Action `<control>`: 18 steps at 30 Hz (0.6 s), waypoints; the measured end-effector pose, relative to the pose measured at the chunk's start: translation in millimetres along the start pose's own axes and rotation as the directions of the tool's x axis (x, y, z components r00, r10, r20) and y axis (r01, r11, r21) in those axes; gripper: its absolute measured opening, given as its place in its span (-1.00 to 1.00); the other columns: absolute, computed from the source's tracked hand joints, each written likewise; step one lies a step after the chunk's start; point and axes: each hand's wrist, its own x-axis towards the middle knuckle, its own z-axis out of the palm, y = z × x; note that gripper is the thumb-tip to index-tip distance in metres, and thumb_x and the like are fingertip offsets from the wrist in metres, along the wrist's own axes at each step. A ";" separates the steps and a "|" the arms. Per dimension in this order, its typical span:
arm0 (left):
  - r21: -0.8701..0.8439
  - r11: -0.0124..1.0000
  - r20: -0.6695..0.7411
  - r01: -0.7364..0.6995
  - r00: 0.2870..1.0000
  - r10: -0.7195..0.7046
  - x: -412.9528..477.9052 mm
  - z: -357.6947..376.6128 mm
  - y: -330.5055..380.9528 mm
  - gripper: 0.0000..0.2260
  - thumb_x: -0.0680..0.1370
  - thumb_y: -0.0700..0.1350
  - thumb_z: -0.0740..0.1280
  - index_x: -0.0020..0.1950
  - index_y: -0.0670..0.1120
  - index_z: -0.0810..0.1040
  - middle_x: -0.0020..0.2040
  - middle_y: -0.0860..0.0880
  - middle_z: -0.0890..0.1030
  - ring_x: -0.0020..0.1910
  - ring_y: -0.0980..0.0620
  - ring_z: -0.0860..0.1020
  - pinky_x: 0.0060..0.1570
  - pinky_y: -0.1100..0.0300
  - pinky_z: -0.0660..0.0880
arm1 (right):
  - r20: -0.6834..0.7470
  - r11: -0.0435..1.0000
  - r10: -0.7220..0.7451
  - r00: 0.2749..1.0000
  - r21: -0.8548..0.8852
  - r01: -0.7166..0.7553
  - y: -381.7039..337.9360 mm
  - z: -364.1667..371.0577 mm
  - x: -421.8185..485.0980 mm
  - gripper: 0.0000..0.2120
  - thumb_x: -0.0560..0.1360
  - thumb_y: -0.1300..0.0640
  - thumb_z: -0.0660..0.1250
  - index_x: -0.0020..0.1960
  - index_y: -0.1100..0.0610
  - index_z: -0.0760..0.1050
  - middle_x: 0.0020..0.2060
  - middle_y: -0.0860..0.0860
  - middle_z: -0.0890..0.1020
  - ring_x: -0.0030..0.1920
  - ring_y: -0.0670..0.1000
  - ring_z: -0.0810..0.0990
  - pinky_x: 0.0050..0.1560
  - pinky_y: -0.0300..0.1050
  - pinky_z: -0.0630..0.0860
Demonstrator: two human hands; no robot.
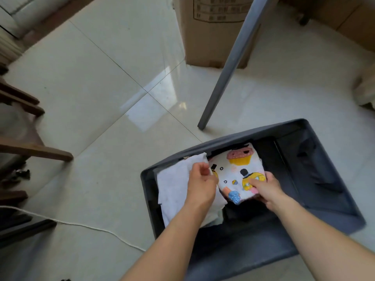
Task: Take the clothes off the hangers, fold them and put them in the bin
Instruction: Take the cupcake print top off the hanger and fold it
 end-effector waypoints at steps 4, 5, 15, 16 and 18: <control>0.020 1.000 0.081 0.015 0.997 -0.016 -4.1 2.6 0.5 -0.73 0.56 -0.24 0.30 0.23 -0.05 0.41 0.24 -0.08 0.44 -0.10 0.23 0.50 0.18 0.16 0.48 | -0.086 0.991 0.026 0.996 -0.126 -0.037 -3.3 6.0 -2.5 -0.49 0.43 0.24 0.43 0.33 0.20 0.34 0.19 0.22 0.53 0.09 0.21 0.58 0.03 0.08 0.58; 0.022 1.000 0.087 0.020 0.996 -0.022 -5.0 3.1 1.9 -0.74 0.57 -0.23 0.30 0.23 -0.04 0.40 0.26 -0.08 0.43 -0.10 0.24 0.50 0.15 0.19 0.47 | -0.131 0.977 0.009 0.991 -0.211 -0.037 -5.2 4.6 -5.6 -0.42 0.42 0.17 0.44 0.38 0.19 0.31 0.27 0.25 0.46 0.18 0.25 0.53 0.16 0.11 0.53; 0.093 0.989 0.095 0.117 0.987 -0.126 -57.1 0.2 51.2 -0.73 0.58 -0.17 0.30 0.28 -0.10 0.47 0.21 -0.10 0.52 0.08 -0.04 0.52 0.17 0.08 0.48 | -0.067 0.916 -0.249 0.966 -0.340 0.212 -58.3 3.9 -109.0 -0.53 0.50 0.08 0.35 0.37 0.12 0.36 0.35 0.15 0.37 0.35 0.17 0.37 0.36 0.08 0.35; 0.088 0.989 0.104 0.123 0.986 -0.132 -68.1 -1.1 60.2 -0.75 0.59 -0.17 0.29 0.27 -0.11 0.48 0.16 -0.11 0.55 0.02 -0.01 0.51 0.13 0.09 0.48 | -0.056 0.930 -0.244 0.968 -0.296 0.217 -64.8 3.3 -122.0 -0.58 0.49 0.08 0.35 0.32 0.11 0.40 0.31 0.13 0.41 0.28 0.16 0.44 0.31 0.13 0.41; 0.064 0.991 0.123 0.114 0.985 -0.121 -95.0 -5.1 81.0 -0.82 0.60 -0.19 0.27 0.20 -0.12 0.49 0.06 -0.16 0.57 -0.07 0.01 0.50 -0.01 0.11 0.50 | -0.026 0.945 -0.253 0.967 -0.220 0.241 -79.8 -3.3 -155.4 -0.75 0.49 0.11 0.34 0.16 0.08 0.46 0.17 0.09 0.53 0.09 0.11 0.57 0.17 0.14 0.52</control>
